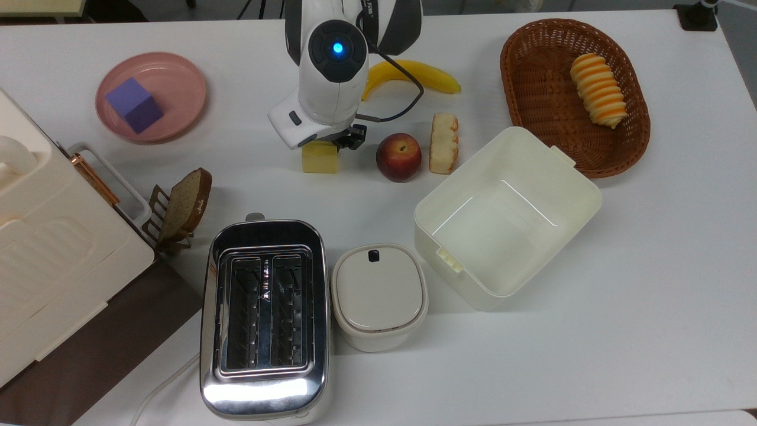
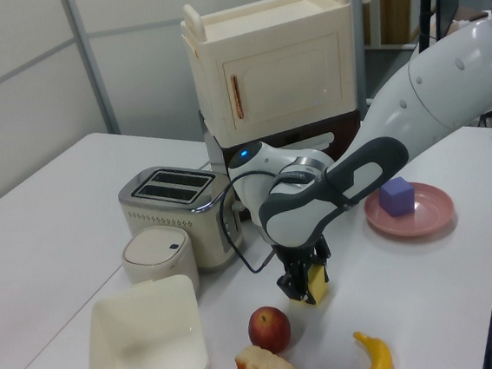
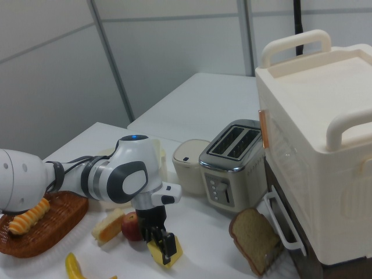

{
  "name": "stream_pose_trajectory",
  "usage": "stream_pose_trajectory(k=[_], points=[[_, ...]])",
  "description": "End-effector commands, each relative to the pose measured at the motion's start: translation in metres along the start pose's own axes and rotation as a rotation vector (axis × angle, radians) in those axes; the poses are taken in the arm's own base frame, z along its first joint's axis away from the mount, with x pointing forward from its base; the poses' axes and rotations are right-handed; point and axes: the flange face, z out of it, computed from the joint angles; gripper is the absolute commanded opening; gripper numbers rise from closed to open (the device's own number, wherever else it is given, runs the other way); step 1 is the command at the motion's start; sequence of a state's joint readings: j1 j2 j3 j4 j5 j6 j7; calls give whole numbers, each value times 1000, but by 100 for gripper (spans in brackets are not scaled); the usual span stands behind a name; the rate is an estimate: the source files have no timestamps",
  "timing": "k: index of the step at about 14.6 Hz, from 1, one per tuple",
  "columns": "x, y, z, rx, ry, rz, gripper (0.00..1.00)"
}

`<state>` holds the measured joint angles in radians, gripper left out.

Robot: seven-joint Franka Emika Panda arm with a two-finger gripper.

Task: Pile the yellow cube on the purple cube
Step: 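Lift the yellow cube off the table, then carry the yellow cube over to the purple cube on the pink plate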

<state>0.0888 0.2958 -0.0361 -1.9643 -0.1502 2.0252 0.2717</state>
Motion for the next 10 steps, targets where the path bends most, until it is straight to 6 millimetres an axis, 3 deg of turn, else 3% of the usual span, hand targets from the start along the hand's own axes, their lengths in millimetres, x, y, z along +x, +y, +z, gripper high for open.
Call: stream_pose_trajectory(k=[1, 4, 6, 10], points=[[-6, 26, -33, 0, 49, 13, 34], [-7, 86, -82, 24, 34, 16, 34], [-8, 155, -112, 44, -4, 32, 34], [-15, 238, -112, 57, -7, 71, 38]])
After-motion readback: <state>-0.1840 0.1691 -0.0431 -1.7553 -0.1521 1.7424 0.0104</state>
